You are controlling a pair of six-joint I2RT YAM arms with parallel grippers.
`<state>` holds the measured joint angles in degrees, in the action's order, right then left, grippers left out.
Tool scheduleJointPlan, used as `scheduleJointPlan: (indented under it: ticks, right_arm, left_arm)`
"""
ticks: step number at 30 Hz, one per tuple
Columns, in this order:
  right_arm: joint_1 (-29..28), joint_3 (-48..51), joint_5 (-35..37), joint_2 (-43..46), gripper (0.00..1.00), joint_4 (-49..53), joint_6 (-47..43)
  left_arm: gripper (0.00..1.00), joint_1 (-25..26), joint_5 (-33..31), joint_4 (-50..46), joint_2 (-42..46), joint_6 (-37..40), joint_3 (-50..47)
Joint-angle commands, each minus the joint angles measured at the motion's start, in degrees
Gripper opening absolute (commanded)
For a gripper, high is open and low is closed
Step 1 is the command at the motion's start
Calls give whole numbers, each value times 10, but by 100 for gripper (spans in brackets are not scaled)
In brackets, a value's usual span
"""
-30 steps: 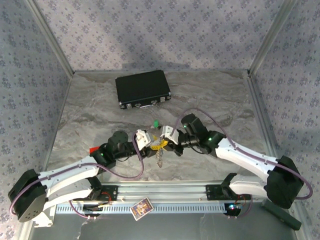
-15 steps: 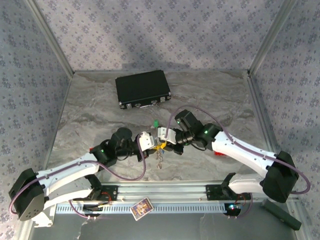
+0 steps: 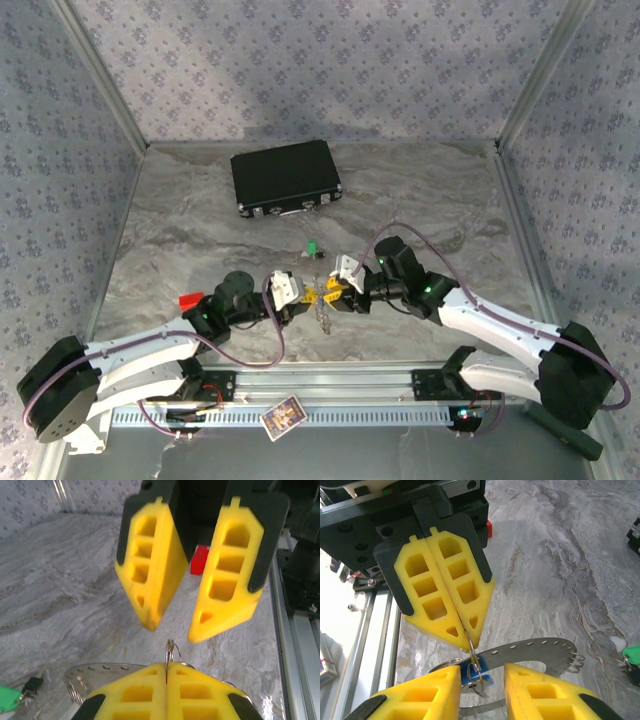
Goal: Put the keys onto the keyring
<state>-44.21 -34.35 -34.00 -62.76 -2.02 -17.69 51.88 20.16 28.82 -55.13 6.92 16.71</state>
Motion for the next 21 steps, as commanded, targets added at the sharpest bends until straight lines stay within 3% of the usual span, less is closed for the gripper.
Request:
scheduleJointPlan:
  ticks: [1, 11, 15, 17, 18, 21]
  right_arm:
    - [5, 9, -23, 4, 28, -52, 18]
    - [10, -4, -46, -12, 14, -55, 11]
    - [10, -12, -62, -19, 2, -46, 2]
    - [11, -16, -66, -18, 0, -39, 0]
    - [11, -20, -67, -16, 0, -30, -3]
    - [10, -41, -61, -11, 0, 17, -24]
  left_arm:
    - [0, 2, 13, 70, 10, -10, -2]
    - [0, 2, 28, 86, 2, -15, -2]
    - [0, 2, 35, 90, 2, -16, 1]
    - [0, 2, 32, 86, 4, -16, 2]
    - [3, 2, 27, 79, 6, -15, 4]
    - [27, 2, 13, 24, 11, -3, 18]
